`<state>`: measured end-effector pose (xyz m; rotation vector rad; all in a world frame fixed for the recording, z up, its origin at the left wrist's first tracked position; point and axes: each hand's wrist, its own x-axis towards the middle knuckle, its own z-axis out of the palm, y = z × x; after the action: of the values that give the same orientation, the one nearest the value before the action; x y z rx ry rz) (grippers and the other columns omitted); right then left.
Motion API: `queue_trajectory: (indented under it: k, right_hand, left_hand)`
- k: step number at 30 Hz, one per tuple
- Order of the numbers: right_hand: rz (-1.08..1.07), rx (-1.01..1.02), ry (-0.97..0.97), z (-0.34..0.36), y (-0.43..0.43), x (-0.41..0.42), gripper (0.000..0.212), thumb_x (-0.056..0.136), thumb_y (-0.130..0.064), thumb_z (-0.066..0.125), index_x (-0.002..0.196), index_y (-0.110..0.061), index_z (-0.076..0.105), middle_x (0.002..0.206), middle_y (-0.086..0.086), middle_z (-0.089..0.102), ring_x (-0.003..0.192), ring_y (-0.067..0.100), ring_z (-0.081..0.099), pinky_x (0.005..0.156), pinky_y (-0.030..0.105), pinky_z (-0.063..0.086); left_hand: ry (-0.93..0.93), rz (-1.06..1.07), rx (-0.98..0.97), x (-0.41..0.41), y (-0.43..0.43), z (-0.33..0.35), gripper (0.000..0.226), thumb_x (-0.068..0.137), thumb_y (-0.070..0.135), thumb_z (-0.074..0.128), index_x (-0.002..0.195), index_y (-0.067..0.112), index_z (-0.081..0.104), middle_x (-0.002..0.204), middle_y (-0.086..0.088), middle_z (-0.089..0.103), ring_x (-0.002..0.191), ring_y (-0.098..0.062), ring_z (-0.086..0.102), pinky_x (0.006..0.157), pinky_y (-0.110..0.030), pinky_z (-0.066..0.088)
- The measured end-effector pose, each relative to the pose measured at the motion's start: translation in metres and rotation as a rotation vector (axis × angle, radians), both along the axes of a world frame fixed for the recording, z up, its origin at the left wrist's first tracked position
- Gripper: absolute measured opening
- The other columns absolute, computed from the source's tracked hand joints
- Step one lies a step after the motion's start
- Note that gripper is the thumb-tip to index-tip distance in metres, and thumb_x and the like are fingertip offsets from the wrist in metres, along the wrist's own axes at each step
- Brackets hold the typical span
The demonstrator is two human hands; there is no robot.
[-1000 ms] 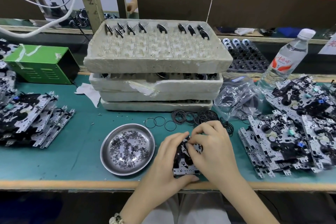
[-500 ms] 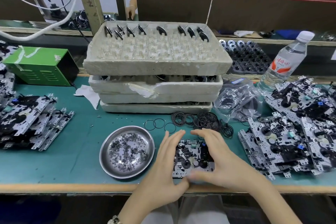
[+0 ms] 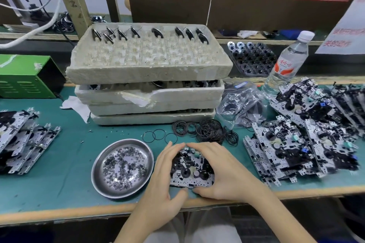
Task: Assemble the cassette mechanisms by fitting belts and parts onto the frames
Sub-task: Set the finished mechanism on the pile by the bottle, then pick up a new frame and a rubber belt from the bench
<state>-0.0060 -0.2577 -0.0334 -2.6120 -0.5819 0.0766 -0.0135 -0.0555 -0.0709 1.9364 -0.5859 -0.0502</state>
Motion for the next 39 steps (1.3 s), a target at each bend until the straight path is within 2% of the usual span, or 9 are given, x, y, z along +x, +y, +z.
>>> queue_trajectory:
  k: [4,11,15,17,19,22,31,36,39]
  right_hand:
    - [-0.066,0.049,-0.122,0.003,-0.003,-0.010,0.089,0.065,-0.050,0.075,0.144,-0.028,0.039,0.136,-0.015,0.044,0.127,0.005,0.040,0.107,0.021,0.032]
    - [-0.362,0.371,-0.397,0.036,-0.049,-0.029,0.082,0.065,-0.044,0.082,0.136,-0.024,0.045,0.132,-0.012,0.051,0.125,0.010,0.050,0.104,0.025,0.040]
    - [-0.693,0.440,-0.622,0.052,-0.095,-0.034,0.083,0.067,-0.040,0.084,0.136,-0.018,0.044,0.130,-0.006,0.050,0.120,0.007,0.050,0.100,0.014,0.037]
    - [-0.887,0.410,-0.692,0.053,-0.121,-0.038,0.082,0.070,-0.039,0.087,0.136,-0.019,0.042,0.132,-0.001,0.049,0.120,0.011,0.049,0.101,0.016,0.037]
    - [-1.065,0.337,-0.664,0.050,-0.144,-0.042,0.080,0.072,-0.038,0.084,0.135,-0.020,0.040,0.134,0.005,0.048,0.124,0.021,0.047,0.104,0.030,0.038]
    - [-1.187,0.157,-0.418,0.034,-0.164,-0.045,0.082,0.075,-0.037,0.082,0.139,-0.012,0.038,0.137,0.016,0.045,0.127,0.035,0.040,0.107,0.051,0.035]
    - [-1.130,0.079,-0.361,0.018,-0.168,-0.053,0.085,0.077,-0.056,0.065,0.143,-0.011,0.036,0.144,0.019,0.039,0.134,0.038,0.032,0.110,0.053,0.025]
    - [-1.139,0.178,-0.352,0.010,-0.165,-0.062,0.085,0.074,-0.072,0.060,0.143,-0.033,0.032,0.153,0.008,0.028,0.143,0.029,0.021,0.112,0.054,0.023]
    - [-1.127,0.231,-0.353,0.008,-0.163,-0.068,0.082,0.074,-0.064,0.067,0.143,-0.037,0.031,0.153,0.006,0.028,0.144,0.025,0.020,0.114,0.055,0.025]
  left_hand:
    - [0.017,0.024,-0.128,0.002,0.003,-0.005,0.079,0.081,0.020,0.062,0.149,0.042,0.030,0.158,0.009,0.034,0.152,-0.018,0.024,0.119,-0.055,0.026]
    - [-0.029,0.030,-0.154,0.005,0.003,-0.013,0.073,0.082,0.027,0.058,0.150,0.038,0.032,0.156,0.005,0.040,0.149,-0.021,0.030,0.120,-0.043,0.026]
    - [-0.038,0.011,-0.114,0.002,0.001,-0.012,0.074,0.082,0.028,0.058,0.149,0.041,0.031,0.156,0.006,0.039,0.151,-0.018,0.027,0.117,-0.048,0.025]
    - [-0.042,0.008,-0.095,0.002,0.001,-0.011,0.074,0.082,0.028,0.058,0.149,0.042,0.031,0.156,0.008,0.039,0.151,-0.017,0.026,0.117,-0.047,0.024]
    - [-0.047,0.009,-0.077,0.002,0.000,-0.011,0.075,0.081,0.028,0.058,0.149,0.042,0.031,0.155,0.008,0.039,0.151,-0.016,0.026,0.117,-0.046,0.025]
    - [-0.058,0.003,-0.056,0.002,0.000,-0.011,0.074,0.082,0.029,0.059,0.149,0.041,0.031,0.155,0.008,0.039,0.150,-0.016,0.027,0.120,-0.041,0.028]
    - [-0.091,-0.002,0.015,0.002,-0.004,-0.005,0.059,0.088,0.039,0.058,0.144,0.040,0.040,0.152,0.017,0.040,0.149,-0.011,0.027,0.115,-0.014,0.020]
    - [-0.121,-0.037,0.023,0.012,-0.018,0.004,0.046,0.091,0.040,0.058,0.136,0.033,0.052,0.145,0.017,0.047,0.146,-0.016,0.032,0.117,-0.022,0.023]
    - [-0.143,-0.051,0.025,0.017,-0.029,0.007,0.042,0.092,0.041,0.058,0.133,0.037,0.053,0.143,0.017,0.048,0.144,-0.019,0.035,0.116,-0.019,0.023]
